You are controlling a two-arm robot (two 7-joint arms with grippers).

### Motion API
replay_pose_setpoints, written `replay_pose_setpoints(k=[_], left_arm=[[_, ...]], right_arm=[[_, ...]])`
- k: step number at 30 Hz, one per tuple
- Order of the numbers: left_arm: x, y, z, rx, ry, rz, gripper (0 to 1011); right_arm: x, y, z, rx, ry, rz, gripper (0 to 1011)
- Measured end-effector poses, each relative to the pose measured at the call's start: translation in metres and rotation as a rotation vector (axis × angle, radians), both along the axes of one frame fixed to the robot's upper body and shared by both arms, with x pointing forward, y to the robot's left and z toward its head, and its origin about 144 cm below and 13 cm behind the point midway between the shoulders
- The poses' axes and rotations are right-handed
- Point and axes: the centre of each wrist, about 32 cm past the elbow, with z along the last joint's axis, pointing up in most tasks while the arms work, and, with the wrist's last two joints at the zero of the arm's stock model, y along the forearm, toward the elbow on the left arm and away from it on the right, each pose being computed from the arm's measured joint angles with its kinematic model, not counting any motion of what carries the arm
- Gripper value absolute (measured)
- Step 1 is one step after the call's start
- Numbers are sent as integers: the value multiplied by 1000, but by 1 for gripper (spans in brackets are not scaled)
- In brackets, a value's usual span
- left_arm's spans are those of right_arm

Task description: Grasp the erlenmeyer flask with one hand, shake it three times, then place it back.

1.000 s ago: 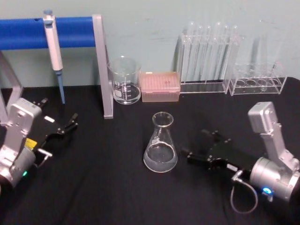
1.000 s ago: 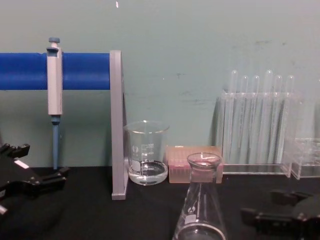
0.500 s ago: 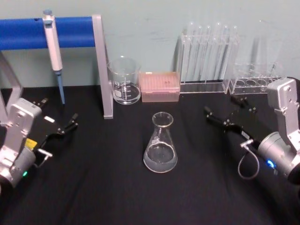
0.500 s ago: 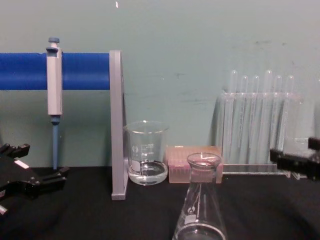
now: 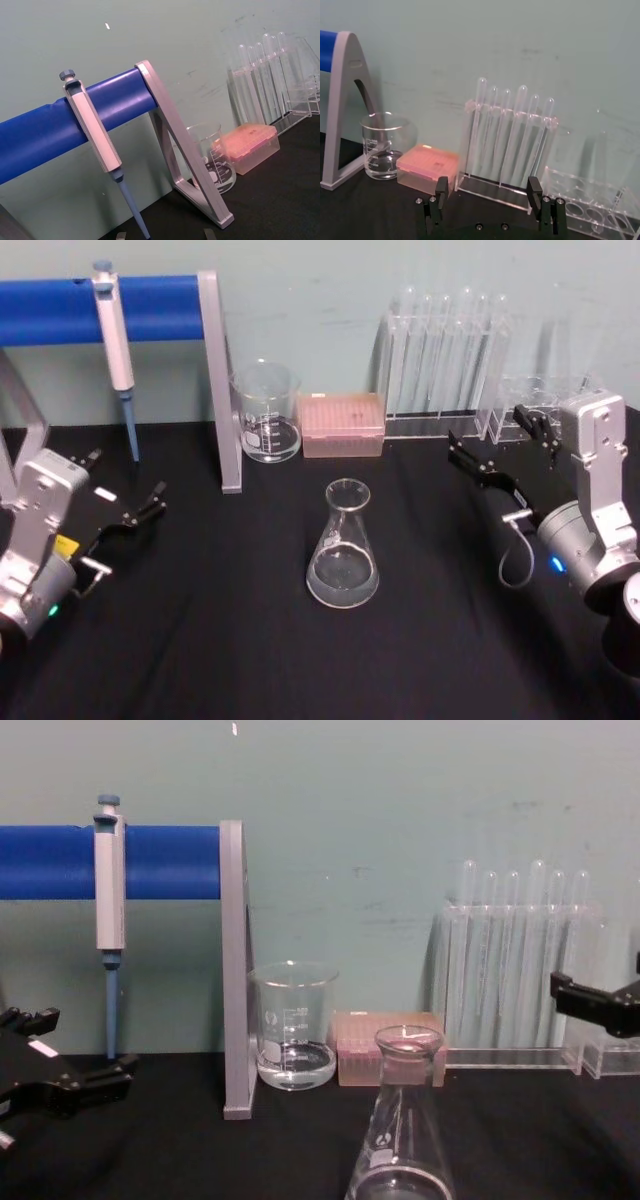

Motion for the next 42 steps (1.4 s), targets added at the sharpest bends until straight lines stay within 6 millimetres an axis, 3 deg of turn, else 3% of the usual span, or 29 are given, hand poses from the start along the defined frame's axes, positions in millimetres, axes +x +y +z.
replay_pose_setpoints(k=[18,42], left_arm=[[0,0,0,0,0,0,1001],[0,0,0,0,0,0,1001]], right_arm=[[0,-4,-35,18,174,-21,1000],[0,-5,-37,28,199,-13,1000]])
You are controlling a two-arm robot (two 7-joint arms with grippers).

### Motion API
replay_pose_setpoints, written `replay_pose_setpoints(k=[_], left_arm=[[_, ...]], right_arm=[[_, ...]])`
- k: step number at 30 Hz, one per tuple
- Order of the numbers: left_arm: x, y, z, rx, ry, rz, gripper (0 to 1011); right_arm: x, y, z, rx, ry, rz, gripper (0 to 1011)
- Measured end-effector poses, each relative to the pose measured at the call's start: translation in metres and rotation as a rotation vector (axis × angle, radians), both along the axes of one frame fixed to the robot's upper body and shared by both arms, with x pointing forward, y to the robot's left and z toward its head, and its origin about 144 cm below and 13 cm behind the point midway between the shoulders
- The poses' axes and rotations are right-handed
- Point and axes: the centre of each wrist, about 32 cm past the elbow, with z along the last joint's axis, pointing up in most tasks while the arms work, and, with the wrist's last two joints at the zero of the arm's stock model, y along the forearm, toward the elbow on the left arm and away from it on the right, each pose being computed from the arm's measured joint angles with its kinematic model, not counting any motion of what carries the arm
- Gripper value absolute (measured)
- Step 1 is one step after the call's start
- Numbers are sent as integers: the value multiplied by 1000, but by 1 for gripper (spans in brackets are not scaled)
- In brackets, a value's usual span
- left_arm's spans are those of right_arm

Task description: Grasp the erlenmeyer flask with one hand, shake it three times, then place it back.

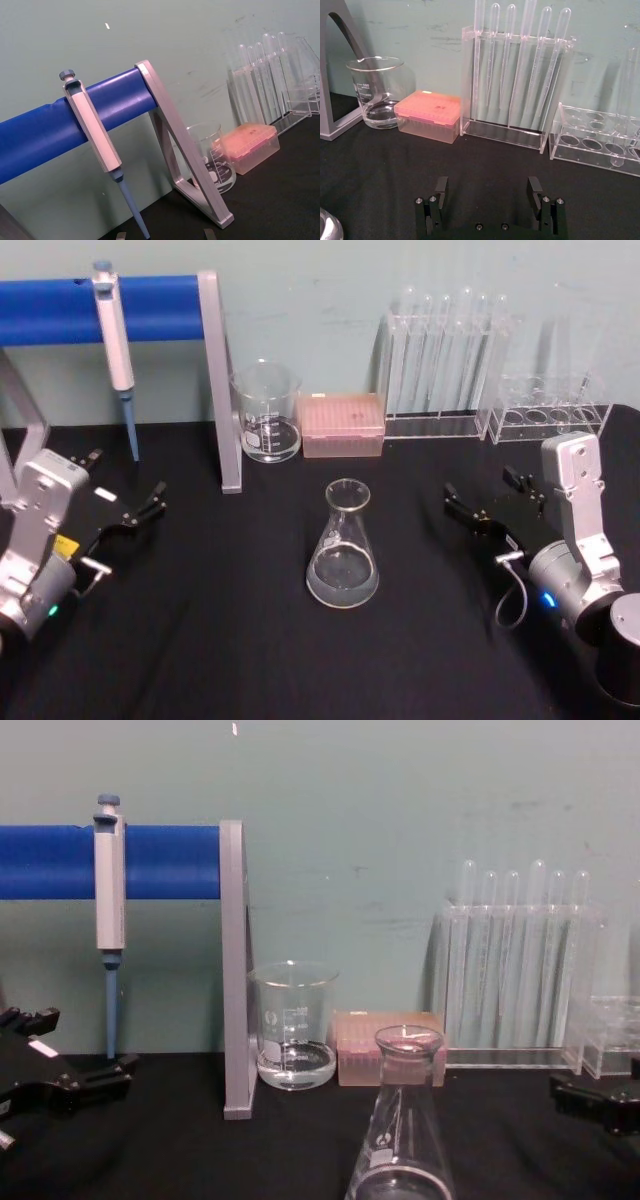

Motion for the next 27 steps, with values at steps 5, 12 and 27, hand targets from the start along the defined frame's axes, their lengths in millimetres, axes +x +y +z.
replay_pose_setpoints(k=[5,12,27], left_arm=[[0,0,0,0,0,0,1001],[0,0,0,0,0,0,1001],[0,0,0,0,0,0,1001]], right_arm=[[0,0,0,-1,-1,-1,1000],[0,0,0,-2,-3,-1,1000],[0,0,0,-3,-4,-1,1000]])
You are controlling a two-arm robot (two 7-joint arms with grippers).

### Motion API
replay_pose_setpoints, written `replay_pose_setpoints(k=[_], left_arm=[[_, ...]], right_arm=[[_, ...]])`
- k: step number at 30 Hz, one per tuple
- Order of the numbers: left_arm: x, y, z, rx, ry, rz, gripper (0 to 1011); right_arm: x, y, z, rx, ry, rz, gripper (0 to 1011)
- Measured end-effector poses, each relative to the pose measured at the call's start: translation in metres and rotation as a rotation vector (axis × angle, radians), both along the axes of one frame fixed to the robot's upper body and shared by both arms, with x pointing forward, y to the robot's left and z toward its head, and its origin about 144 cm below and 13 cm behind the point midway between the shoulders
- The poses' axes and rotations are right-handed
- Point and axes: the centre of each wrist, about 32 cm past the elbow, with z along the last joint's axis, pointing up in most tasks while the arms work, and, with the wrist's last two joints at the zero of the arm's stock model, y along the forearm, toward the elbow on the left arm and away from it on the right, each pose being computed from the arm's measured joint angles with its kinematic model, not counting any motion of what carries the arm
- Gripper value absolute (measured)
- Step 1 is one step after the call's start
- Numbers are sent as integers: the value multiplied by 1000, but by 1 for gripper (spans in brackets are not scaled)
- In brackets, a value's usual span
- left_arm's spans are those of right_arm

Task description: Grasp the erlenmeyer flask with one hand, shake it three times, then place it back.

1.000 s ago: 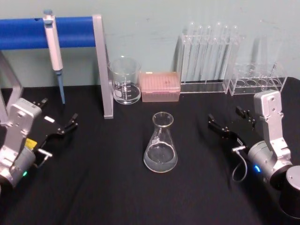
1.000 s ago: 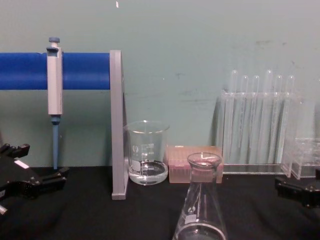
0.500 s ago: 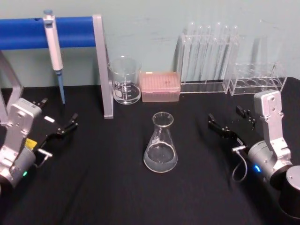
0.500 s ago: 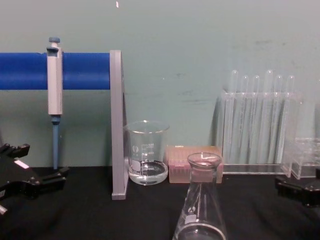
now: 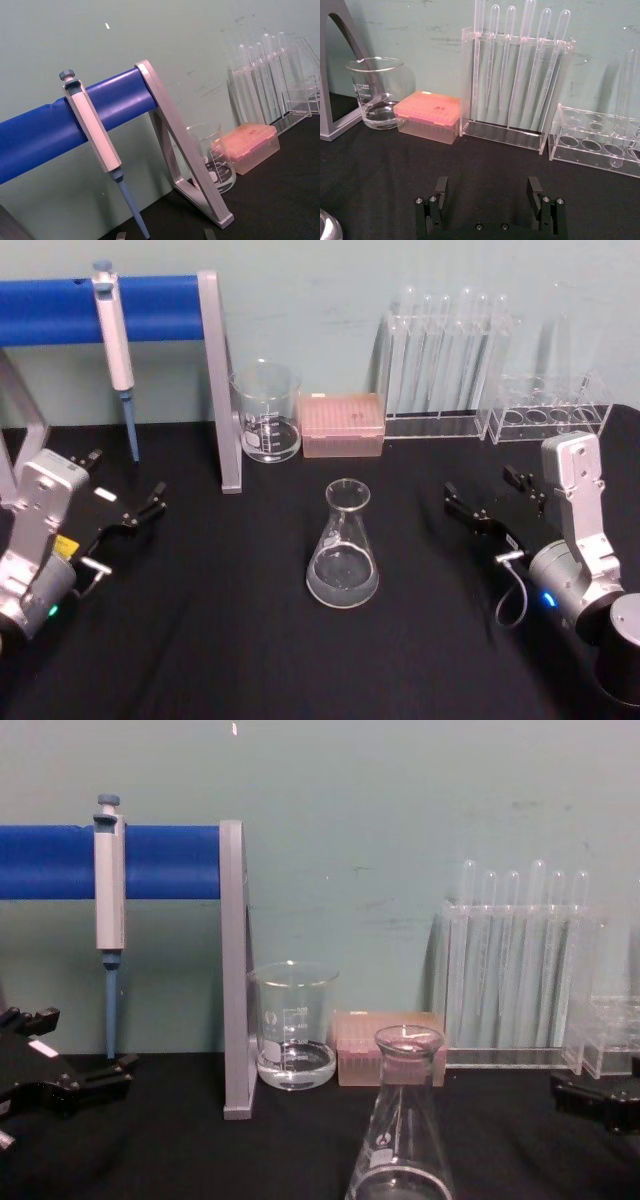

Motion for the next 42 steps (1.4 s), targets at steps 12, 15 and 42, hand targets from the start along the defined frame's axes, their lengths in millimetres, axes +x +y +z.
replay_pose_setpoints(k=[12,15,42], left_arm=[[0,0,0,0,0,0,1001],[0,0,0,0,0,0,1001],[0,0,0,0,0,0,1001]], right_arm=[[0,0,0,0,0,0,1000],[0,0,0,0,0,0,1000],[0,0,0,0,0,0,1000]])
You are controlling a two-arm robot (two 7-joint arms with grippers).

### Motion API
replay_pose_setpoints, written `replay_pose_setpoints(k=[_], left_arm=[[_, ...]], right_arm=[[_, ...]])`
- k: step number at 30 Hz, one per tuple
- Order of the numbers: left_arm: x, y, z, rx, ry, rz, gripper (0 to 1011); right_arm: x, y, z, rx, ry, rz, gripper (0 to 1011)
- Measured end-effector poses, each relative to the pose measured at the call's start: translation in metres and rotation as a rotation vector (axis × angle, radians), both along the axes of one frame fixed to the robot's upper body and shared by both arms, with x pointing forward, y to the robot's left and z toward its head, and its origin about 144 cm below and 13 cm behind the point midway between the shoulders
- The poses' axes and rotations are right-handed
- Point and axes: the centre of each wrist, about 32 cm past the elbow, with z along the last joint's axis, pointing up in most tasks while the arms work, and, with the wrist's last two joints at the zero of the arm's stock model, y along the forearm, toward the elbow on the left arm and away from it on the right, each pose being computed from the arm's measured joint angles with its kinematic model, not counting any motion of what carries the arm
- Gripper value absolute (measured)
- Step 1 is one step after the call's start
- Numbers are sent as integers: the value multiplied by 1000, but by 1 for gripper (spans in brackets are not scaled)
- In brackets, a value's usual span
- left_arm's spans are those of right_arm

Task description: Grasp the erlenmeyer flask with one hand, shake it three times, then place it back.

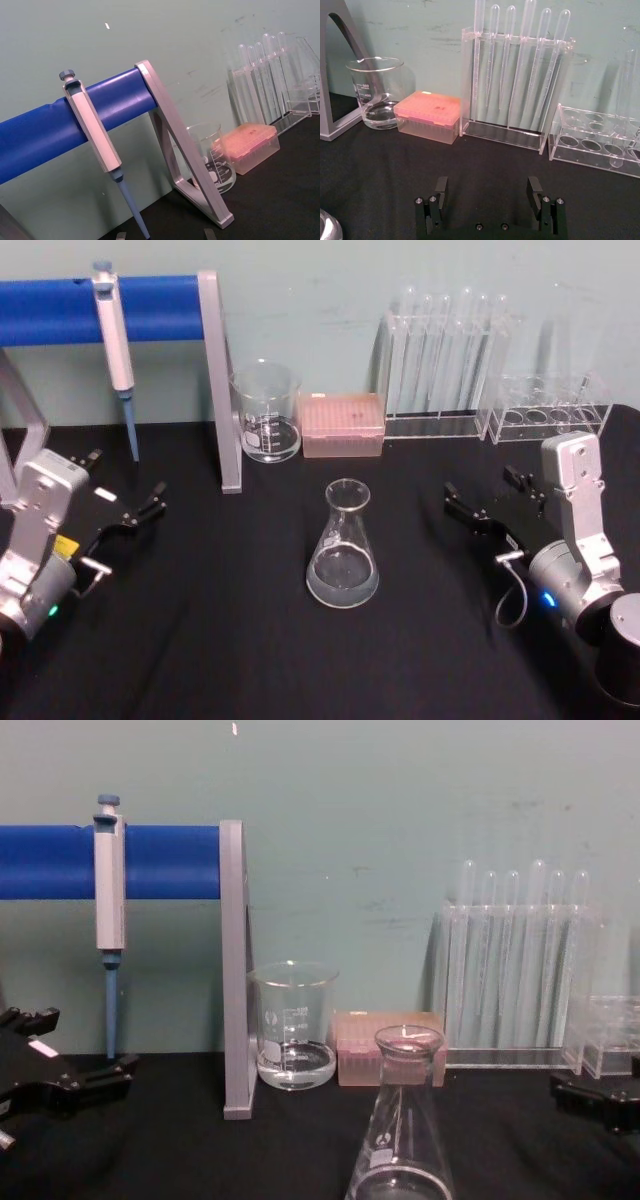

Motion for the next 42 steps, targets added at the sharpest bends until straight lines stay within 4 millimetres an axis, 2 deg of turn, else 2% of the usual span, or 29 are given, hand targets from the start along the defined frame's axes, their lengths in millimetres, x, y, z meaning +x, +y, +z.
replay_pose_setpoints(k=[42], left_arm=[[0,0,0,0,0,0,1001]], right_arm=[[0,0,0,0,0,0,1000]])
